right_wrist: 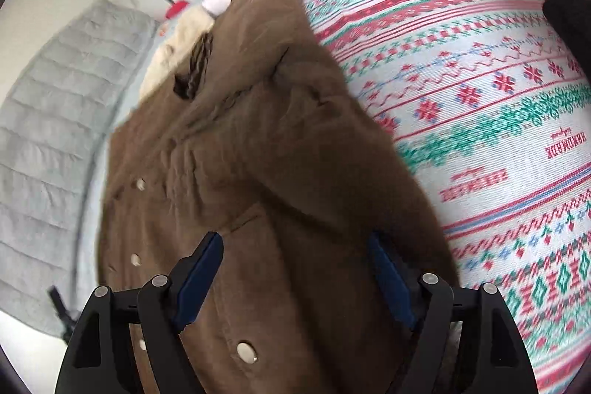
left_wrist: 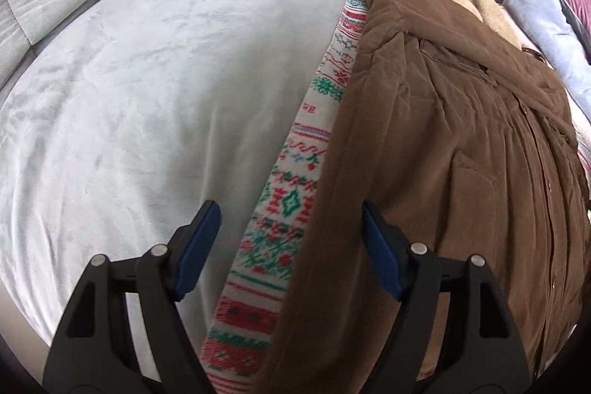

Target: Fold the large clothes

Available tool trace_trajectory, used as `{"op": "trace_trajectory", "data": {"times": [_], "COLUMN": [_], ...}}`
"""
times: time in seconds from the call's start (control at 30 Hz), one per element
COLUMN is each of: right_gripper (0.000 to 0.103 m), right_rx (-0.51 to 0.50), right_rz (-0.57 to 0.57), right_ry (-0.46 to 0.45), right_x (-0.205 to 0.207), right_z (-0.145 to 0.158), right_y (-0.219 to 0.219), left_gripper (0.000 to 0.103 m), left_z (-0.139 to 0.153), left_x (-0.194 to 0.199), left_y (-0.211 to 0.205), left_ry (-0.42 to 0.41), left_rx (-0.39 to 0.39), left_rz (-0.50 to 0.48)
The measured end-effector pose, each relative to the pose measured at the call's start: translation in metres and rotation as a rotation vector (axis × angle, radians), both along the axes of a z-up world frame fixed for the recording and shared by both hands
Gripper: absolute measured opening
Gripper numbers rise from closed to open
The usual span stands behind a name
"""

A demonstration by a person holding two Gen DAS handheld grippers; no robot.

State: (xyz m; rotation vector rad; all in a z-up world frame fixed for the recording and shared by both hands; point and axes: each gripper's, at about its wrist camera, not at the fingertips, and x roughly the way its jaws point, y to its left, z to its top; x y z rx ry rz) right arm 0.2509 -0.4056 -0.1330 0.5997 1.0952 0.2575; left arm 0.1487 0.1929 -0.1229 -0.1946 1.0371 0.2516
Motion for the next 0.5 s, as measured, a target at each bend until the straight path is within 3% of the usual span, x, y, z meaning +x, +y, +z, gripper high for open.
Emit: {"op": "trace_trajectory", "data": {"times": [0.1, 0.23, 0.33, 0.43, 0.5], "right_gripper": [0.073, 0.076, 0.077, 0.077, 0.077], "right_rx": [0.059, 0.004, -0.155, -0.380, -0.419], "right_rz": [-0.051, -0.072, -0.036, -0.073, -0.086], "right_ry": [-0.011, -0.036, -0.072, -0.099, -0.104], "right_x": [-0.009, -0.039, -0.052, -0.047, -0.040], "right_z": [0.000, 0.027, 0.044, 0.053, 0.052], "right_y": [-0.014, -0.010, 0.000, -0.005, -0.010], "left_gripper": [0.076, 0.076, 0.076, 0.076, 0.076], "left_z": [0.009, 0.034, 0.042, 0.056, 0.061], "left_x": [-0.009, -0.028, -0.029, -0.008, 0.017], "left_y": [-0.008, -0.017, -0.017, -0.019, -0.016], "left_ry": [-0.019, -0.096, -0.116, -0.124, -0.125], "left_rx": [0.059, 0.061, 0.009, 0.056, 0.067], "left_rz": [-0.031, -0.074, -0.113, -0.121, -0.090]}}
